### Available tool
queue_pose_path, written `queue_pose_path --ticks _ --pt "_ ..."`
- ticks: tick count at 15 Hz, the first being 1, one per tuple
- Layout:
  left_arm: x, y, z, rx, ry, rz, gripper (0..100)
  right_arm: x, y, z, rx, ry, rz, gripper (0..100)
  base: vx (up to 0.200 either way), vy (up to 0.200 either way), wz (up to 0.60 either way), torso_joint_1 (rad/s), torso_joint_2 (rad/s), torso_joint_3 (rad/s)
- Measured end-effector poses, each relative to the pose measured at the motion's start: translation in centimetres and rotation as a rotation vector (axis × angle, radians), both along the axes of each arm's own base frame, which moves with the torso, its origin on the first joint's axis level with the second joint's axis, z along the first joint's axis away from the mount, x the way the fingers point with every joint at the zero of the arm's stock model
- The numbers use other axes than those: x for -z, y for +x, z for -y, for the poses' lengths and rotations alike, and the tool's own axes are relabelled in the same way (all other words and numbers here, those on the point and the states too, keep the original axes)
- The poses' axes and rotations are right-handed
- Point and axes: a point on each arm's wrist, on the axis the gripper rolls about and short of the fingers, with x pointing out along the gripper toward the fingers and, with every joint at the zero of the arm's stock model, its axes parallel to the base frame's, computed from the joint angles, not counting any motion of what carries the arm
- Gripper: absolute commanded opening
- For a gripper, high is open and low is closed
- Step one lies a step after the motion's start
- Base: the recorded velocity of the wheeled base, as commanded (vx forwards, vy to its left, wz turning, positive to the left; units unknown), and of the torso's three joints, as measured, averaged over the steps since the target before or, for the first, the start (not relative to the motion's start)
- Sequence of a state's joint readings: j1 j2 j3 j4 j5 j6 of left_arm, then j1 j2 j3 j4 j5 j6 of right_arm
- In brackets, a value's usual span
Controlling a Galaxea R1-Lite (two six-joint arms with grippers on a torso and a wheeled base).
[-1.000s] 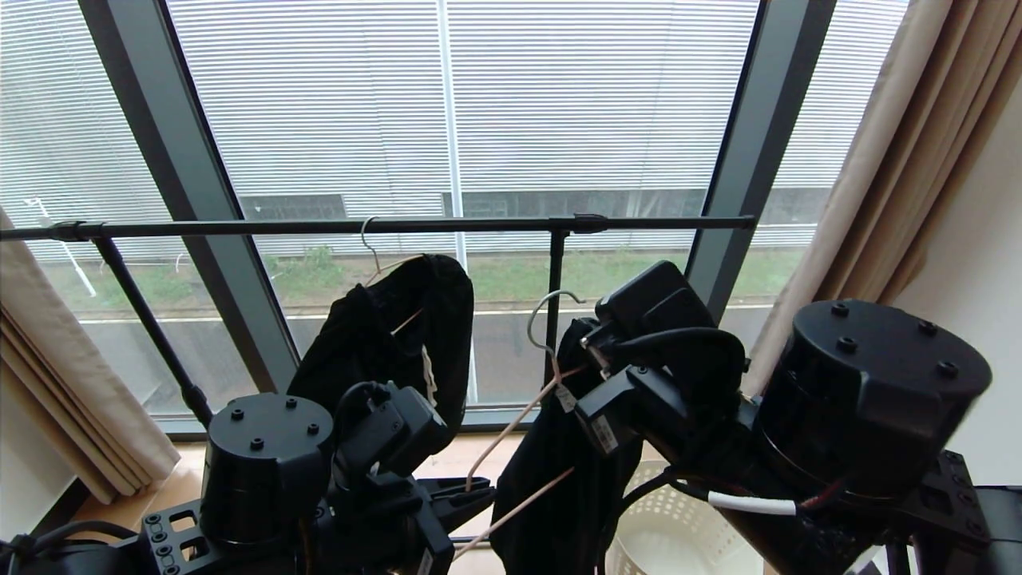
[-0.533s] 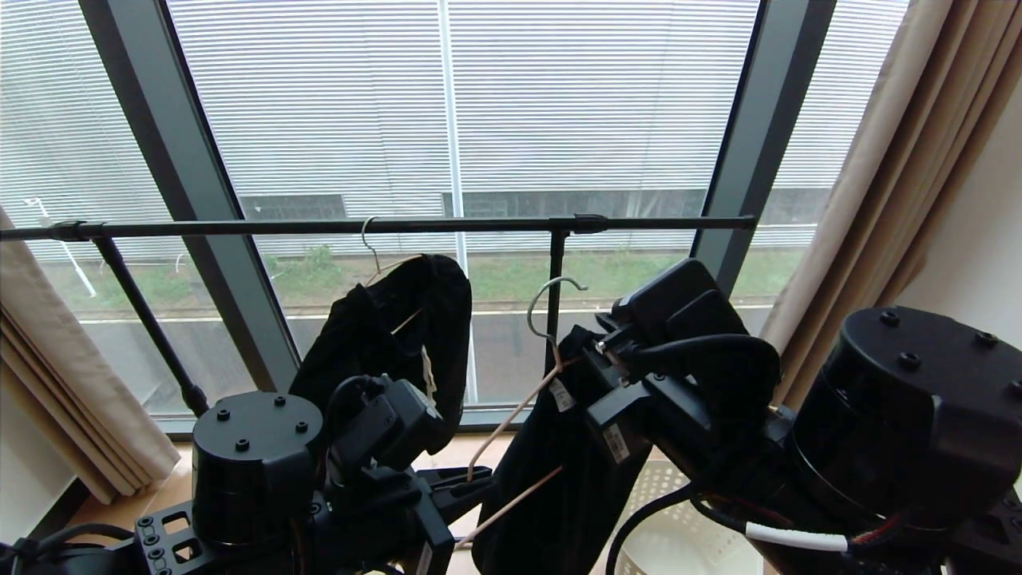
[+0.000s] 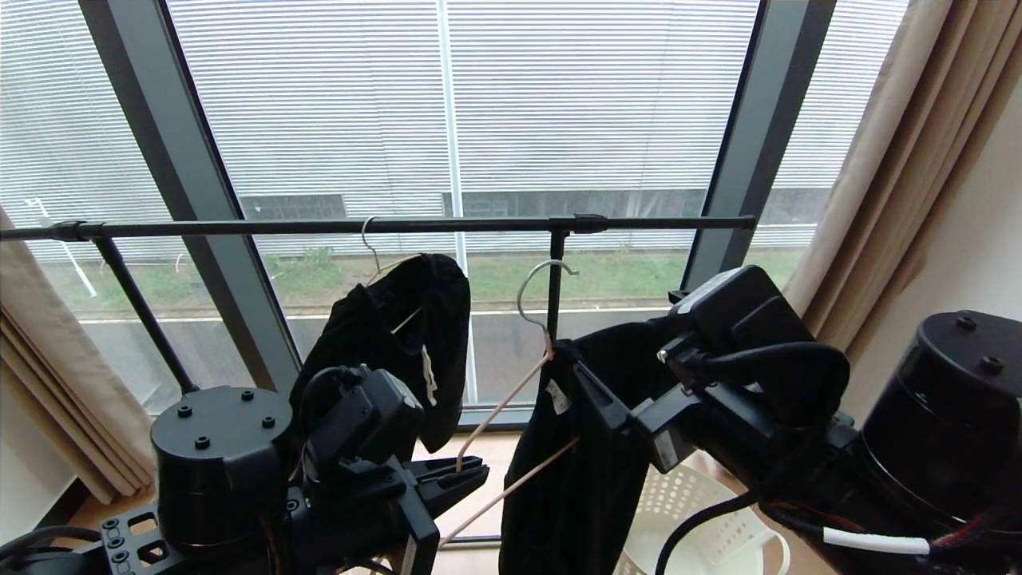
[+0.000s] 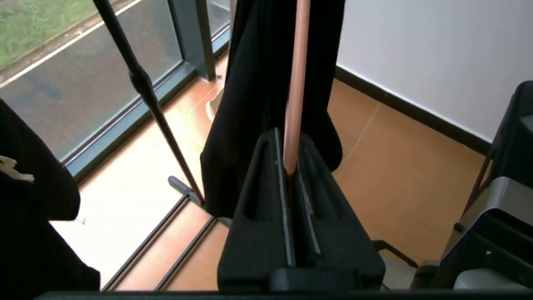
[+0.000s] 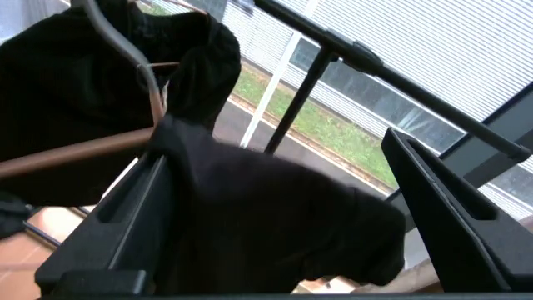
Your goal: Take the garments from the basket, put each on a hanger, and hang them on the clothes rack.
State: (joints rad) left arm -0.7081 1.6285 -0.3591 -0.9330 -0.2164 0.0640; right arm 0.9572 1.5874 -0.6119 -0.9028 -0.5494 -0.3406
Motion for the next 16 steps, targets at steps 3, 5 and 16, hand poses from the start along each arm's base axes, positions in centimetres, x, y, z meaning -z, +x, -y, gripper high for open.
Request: queue_pose_path --ticks 3,5,16 --pt "-0.4 -0.3 -0.4 -0.004 -0.011 0.015 0 0.3 -0.5 1.3 -0.044 -0.052 -0.019 100 0.0 0.0 0.0 0.0 0.0 0.0" --pt "-0.5 -0.6 -0.7 0.003 -0.01 0.02 0 0.3 -1.0 2.2 -0.097 -0.074 -0.04 100 0.0 0.0 0.0 0.0 0.0 0.0" --pt "-0.3 -1.8 -3.2 0.111 0.015 0.073 0 -6.5 0.9 10.0 -0.545 -0.359 -0.404 100 0.0 0.0 0.0 0.0 0.0 0.0"
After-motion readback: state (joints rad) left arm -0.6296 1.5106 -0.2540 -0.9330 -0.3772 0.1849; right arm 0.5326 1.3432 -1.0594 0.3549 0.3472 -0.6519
